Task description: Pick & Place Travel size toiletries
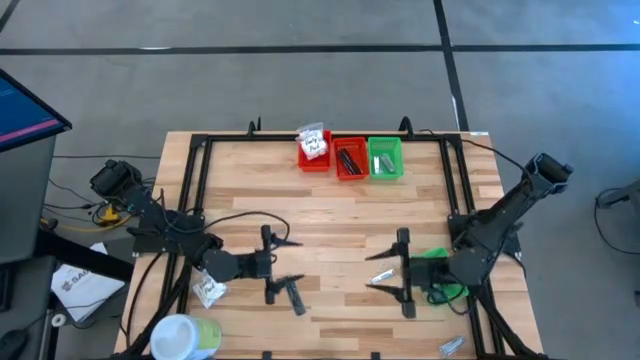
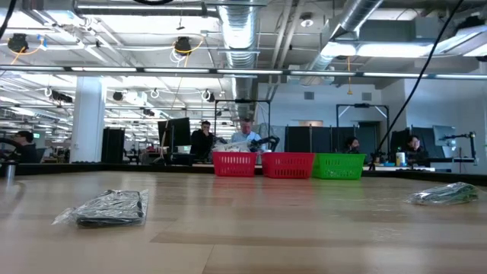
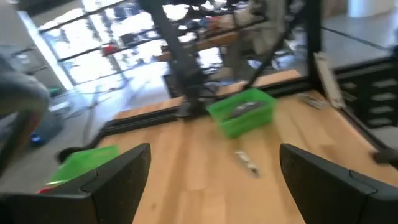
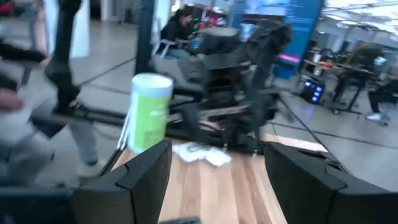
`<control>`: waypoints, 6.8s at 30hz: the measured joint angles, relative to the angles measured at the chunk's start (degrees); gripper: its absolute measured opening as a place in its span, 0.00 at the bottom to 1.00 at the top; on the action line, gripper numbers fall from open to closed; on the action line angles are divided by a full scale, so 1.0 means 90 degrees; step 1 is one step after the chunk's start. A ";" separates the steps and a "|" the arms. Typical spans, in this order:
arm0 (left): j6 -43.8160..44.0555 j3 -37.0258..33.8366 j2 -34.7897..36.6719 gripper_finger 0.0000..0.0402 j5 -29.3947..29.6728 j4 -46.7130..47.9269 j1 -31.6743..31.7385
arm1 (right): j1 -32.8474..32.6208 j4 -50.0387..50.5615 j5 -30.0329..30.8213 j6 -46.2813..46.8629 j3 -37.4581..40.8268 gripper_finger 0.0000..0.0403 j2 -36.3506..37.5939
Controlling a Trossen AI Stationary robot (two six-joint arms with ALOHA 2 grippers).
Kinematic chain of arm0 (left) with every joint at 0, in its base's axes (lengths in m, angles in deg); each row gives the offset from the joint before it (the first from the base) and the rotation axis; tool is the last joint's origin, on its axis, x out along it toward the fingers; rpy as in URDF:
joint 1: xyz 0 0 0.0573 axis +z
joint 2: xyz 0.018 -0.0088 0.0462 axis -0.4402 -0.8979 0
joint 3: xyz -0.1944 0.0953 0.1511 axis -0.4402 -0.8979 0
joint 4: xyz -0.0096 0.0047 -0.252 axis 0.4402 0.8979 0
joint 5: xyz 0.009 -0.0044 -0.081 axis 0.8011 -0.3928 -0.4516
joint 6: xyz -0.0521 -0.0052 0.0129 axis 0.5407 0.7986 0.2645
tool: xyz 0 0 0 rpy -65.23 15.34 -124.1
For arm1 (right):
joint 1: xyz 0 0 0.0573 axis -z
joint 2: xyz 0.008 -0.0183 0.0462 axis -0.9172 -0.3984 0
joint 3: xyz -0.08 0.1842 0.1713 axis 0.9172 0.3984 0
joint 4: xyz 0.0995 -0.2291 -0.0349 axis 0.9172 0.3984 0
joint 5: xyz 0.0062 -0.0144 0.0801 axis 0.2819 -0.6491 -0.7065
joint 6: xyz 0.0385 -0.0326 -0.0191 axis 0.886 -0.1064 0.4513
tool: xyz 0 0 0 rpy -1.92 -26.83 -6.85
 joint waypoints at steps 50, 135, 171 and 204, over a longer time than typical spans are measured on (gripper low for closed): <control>0.8005 0.0002 0.0362 0.42 -0.6067 0.9762 0.0376 | 0.1894 0.0214 -0.2157 0.1180 0.0001 0.62 -0.1110; 0.4742 0.0107 -0.0993 0.00 -0.4785 0.6101 0.1490 | 0.2019 0.0206 -0.2152 0.1342 0.0001 0.62 -0.1110; 0.5905 -0.0104 -0.1355 0.00 -0.5420 0.6263 0.0997 | 0.2923 -0.0125 -0.3031 0.2358 -0.0006 0.62 -0.1911; 0.3580 0.0237 -0.1519 0.00 -0.3697 0.3099 0.2352 | 0.3022 0.0305 -0.3005 0.2521 -0.0006 0.62 -0.1909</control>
